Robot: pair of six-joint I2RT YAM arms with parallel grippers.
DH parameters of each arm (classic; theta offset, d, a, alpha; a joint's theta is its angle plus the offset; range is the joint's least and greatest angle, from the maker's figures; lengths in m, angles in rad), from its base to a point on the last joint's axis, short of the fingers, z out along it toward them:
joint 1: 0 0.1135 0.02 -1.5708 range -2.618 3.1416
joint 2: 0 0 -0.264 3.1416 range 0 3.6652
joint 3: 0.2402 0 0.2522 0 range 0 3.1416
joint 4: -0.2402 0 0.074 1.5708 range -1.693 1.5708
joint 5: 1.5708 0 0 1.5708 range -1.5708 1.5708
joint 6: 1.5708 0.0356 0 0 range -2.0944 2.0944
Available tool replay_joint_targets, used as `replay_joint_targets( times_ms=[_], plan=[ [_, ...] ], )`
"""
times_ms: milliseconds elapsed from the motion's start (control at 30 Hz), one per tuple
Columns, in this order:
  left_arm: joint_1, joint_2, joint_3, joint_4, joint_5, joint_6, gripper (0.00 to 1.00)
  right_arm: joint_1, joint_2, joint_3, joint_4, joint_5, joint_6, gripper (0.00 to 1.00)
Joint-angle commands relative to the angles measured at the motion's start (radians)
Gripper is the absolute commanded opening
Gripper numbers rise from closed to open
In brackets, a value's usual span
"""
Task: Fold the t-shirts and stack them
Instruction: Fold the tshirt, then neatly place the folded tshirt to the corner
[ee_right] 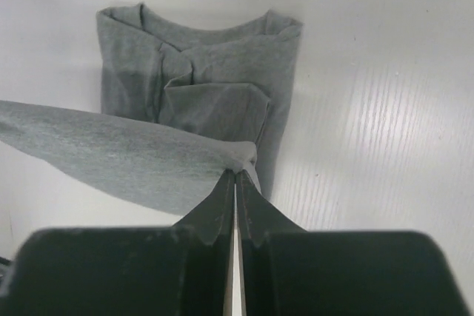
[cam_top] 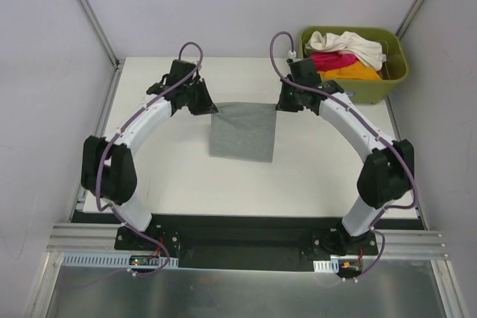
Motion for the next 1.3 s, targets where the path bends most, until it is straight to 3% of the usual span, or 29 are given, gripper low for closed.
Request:
replay_joint_targets(
  times_ms=[0, 167, 267, 300, 333, 400, 433, 500, 567, 800, 1033, 1133, 1267],
  plan=[
    [0.056, 0.147, 0.098, 0.006, 0.075, 0.025, 0.0, -0.048, 0.152, 0.119, 0.03, -0.018, -0.039, 0.01],
    [0.074, 0.342, 0.228, 0.006, 0.138, 0.059, 0.09, -0.074, 0.354, 0.261, 0.059, 0.0, -0.063, 0.04],
    [0.09, 0.426, 0.294, 0.0, 0.159, 0.056, 0.18, -0.08, 0.478, 0.346, 0.042, -0.033, -0.07, 0.26],
    [0.094, 0.436, 0.307, -0.002, 0.179, 0.056, 0.26, -0.08, 0.495, 0.395, 0.027, -0.041, -0.067, 0.33],
    [0.099, 0.437, 0.319, -0.006, 0.188, 0.057, 0.41, -0.078, 0.509, 0.412, 0.013, -0.059, -0.068, 0.49],
    [0.099, 0.415, 0.318, -0.005, 0.193, 0.07, 0.78, -0.078, 0.506, 0.429, -0.007, -0.073, -0.077, 0.58],
    [0.099, 0.401, 0.305, -0.005, 0.194, 0.071, 0.83, -0.074, 0.497, 0.426, -0.013, -0.075, -0.089, 0.69],
    [0.096, 0.355, 0.285, -0.005, 0.188, 0.08, 0.99, -0.065, 0.44, 0.403, -0.03, -0.067, -0.096, 0.77],
    [0.094, 0.31, 0.241, -0.005, 0.191, 0.082, 0.99, -0.054, 0.361, 0.322, -0.028, -0.07, -0.088, 0.98],
    [0.09, 0.161, -0.036, -0.005, 0.153, 0.083, 0.99, 0.015, 0.037, -0.04, 0.004, -0.053, -0.093, 0.97],
    [0.076, 0.173, -0.104, -0.005, 0.118, 0.08, 0.99, 0.035, -0.276, -0.371, 0.016, -0.009, -0.031, 0.97],
    [0.048, 0.235, -0.063, -0.006, 0.076, 0.086, 0.91, 0.034, -0.392, -0.442, -0.019, 0.048, -0.013, 0.97],
    [0.028, 0.313, -0.014, -0.026, 0.063, 0.079, 0.64, 0.034, -0.529, -0.47, -0.096, 0.146, -0.014, 0.97]
  ],
)
